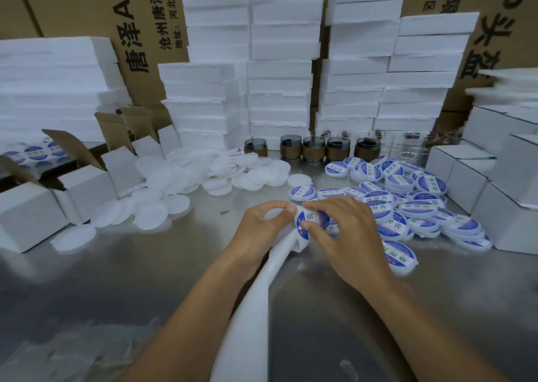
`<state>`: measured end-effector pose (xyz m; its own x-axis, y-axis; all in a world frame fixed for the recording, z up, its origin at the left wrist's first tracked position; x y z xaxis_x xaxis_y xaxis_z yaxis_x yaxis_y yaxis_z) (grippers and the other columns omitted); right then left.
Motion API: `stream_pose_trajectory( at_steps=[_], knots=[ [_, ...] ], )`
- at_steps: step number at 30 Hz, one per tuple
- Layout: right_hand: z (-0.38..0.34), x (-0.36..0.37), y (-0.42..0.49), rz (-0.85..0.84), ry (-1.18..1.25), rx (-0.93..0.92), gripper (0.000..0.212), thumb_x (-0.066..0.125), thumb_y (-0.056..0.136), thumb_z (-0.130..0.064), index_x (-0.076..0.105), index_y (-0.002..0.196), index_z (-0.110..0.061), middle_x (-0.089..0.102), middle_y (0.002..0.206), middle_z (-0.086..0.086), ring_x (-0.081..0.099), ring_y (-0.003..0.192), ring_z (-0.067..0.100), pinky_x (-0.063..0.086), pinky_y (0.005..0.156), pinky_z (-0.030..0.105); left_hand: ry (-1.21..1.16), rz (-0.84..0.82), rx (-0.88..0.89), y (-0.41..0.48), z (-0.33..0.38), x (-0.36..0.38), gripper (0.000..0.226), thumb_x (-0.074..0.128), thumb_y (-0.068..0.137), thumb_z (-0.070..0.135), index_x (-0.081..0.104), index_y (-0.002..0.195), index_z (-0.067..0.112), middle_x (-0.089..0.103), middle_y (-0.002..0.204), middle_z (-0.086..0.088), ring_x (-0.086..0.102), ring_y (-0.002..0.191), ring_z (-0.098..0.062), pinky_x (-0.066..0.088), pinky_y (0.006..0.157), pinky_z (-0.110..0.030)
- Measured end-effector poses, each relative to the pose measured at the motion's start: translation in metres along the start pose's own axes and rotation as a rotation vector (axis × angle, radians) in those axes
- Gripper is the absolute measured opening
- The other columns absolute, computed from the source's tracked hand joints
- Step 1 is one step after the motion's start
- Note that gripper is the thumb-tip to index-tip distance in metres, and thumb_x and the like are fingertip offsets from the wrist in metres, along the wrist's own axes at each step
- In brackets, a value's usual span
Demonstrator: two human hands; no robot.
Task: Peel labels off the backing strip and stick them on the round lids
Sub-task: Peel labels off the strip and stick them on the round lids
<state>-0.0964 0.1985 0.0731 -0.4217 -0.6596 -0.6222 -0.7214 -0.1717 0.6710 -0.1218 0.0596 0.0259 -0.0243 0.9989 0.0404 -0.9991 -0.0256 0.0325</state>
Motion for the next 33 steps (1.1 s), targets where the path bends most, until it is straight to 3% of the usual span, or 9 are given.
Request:
stream_pose_trajectory(
  at_steps=[3,7,11,16,18,21,26,31,33],
  knots=[
    [0.002,0.001,0.0,-0.011,-0.004,0.018,0.027,0.076,0.075,-0.022,0.071,0.102,-0.019,0.069,0.102,-0.003,0.06,0.104,0.018,0.031,0.105,0.042,0.021,0.002,0.011,0.001,0.001,0.0,0.015,0.064,0.088,0.023,0.074,0.077,0.021,0.073,0.095,-0.008,0.068,0.095,-0.027,0.055,0.086,-0.038],
    [0.005,0.003,0.0,-0.057,0.021,0.061,0.02,0.071,0.081,-0.021,0.07,0.1,-0.023,0.067,0.11,-0.003,0.053,0.118,0.013,0.014,0.111,0.033,0.018,0.037,-0.007,0.001,-0.001,-0.001,0.016,0.062,0.089,0.02,0.074,0.078,0.02,0.072,0.098,-0.008,0.066,0.1,-0.029,0.052,0.093,-0.044],
    [-0.003,-0.001,0.0,-0.025,0.034,-0.014,0.015,0.069,0.081,-0.012,0.07,0.095,-0.017,0.068,0.105,0.0,0.058,0.108,0.021,0.035,0.099,0.037,0.007,0.129,-0.006,0.001,0.0,-0.008,0.02,0.063,0.087,0.017,0.072,0.071,0.022,0.073,0.092,-0.002,0.067,0.093,-0.021,0.052,0.092,-0.043],
    [-0.002,-0.004,0.0,0.021,0.05,0.005,0.008,0.068,0.082,-0.019,0.072,0.087,-0.014,0.066,0.097,0.002,0.056,0.098,0.023,0.04,0.086,0.034,-0.016,0.2,-0.027,0.001,-0.001,-0.015,0.018,0.065,0.085,0.02,0.072,0.069,0.024,0.071,0.097,-0.006,0.065,0.097,-0.029,0.051,0.089,-0.053],
    [-0.001,-0.006,0.001,0.039,0.106,0.038,0.021,0.061,0.084,-0.031,0.07,0.08,-0.013,0.064,0.087,0.0,0.054,0.091,0.019,0.038,0.082,0.029,-0.016,0.217,-0.028,0.001,-0.002,-0.018,0.019,0.065,0.085,0.02,0.072,0.068,0.026,0.072,0.096,-0.005,0.066,0.095,-0.029,0.052,0.089,-0.052],
    [0.002,-0.01,0.001,0.093,0.237,0.121,0.041,0.044,0.089,-0.047,0.062,0.068,-0.017,0.058,0.079,-0.004,0.051,0.086,0.014,0.036,0.078,0.022,-0.01,0.225,-0.015,0.002,-0.002,-0.019,0.02,0.064,0.084,0.018,0.071,0.067,0.025,0.072,0.094,-0.005,0.065,0.087,-0.025,0.052,0.085,-0.043],
    [0.02,-0.017,-0.002,0.25,0.648,0.389,0.049,0.037,0.096,-0.044,0.049,0.057,-0.017,0.058,0.073,-0.003,0.05,0.07,0.009,0.037,0.065,0.007,-0.02,0.237,0.012,0.003,-0.002,-0.02,0.019,0.063,0.086,0.015,0.069,0.07,0.022,0.069,0.071,0.011,0.063,0.058,-0.002,0.048,0.051,-0.015],
    [0.036,-0.006,-0.002,0.236,1.026,0.672,0.049,0.041,0.097,-0.032,0.058,0.053,-0.021,0.066,0.06,-0.008,0.063,0.066,0.008,0.043,0.075,0.027,-0.041,0.284,0.045,0.003,0.001,-0.023,0.006,0.071,0.082,0.018,0.067,0.078,0.015,0.073,0.077,-0.001,0.066,0.066,-0.012,0.057,0.065,-0.026],
    [0.034,0.0,-0.001,0.156,1.132,0.714,0.045,0.047,0.094,-0.028,0.063,0.053,-0.024,0.068,0.062,-0.007,0.064,0.066,0.007,0.042,0.076,0.03,-0.051,0.363,0.095,0.002,0.006,-0.032,0.011,0.069,0.084,0.024,0.066,0.079,0.015,0.068,0.063,0.007,0.063,0.056,-0.004,0.051,0.052,-0.016]
  ],
)
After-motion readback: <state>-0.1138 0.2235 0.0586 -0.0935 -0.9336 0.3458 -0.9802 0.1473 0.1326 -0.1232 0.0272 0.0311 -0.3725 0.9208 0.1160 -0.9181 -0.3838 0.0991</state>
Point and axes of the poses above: each hand's wrist, its own y-axis towards the middle knuckle, its own x-axis out of the palm, z = x × y, the point moved 8 cm from there along y, towards the middle knuckle
